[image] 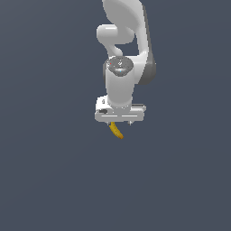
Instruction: Pick up the object and move it to a goal position.
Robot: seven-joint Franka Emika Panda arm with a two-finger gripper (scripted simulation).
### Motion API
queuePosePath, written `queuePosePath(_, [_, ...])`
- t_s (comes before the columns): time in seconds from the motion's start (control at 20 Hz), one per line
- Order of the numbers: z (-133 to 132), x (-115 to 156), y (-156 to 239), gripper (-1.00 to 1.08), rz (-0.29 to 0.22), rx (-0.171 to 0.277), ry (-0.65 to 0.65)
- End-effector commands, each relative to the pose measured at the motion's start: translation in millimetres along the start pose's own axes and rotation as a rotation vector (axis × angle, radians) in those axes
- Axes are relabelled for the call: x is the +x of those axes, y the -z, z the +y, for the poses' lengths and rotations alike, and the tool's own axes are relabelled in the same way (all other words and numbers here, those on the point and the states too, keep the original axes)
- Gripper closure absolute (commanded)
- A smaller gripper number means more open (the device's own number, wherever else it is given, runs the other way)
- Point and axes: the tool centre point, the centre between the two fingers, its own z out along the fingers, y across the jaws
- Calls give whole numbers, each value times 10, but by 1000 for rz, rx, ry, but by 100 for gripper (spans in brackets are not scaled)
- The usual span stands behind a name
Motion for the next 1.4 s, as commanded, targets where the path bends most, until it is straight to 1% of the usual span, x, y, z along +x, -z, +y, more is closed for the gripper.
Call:
queuePosePath(0.0, [0,0,0,-92,0,0,0])
queuePosePath(0.15, [48,16,17,-92,6,2,-11])
queuePosePath(0.35, [237,74,86,-92,27,9,-56])
queuePosePath(0.5, [316,99,119,-92,36,12,-75])
queuePosePath(0.95, [306,33,14,-92,35,8,-51])
queuePosePath(1.35, [300,-213,-331,-92,35,-3,27])
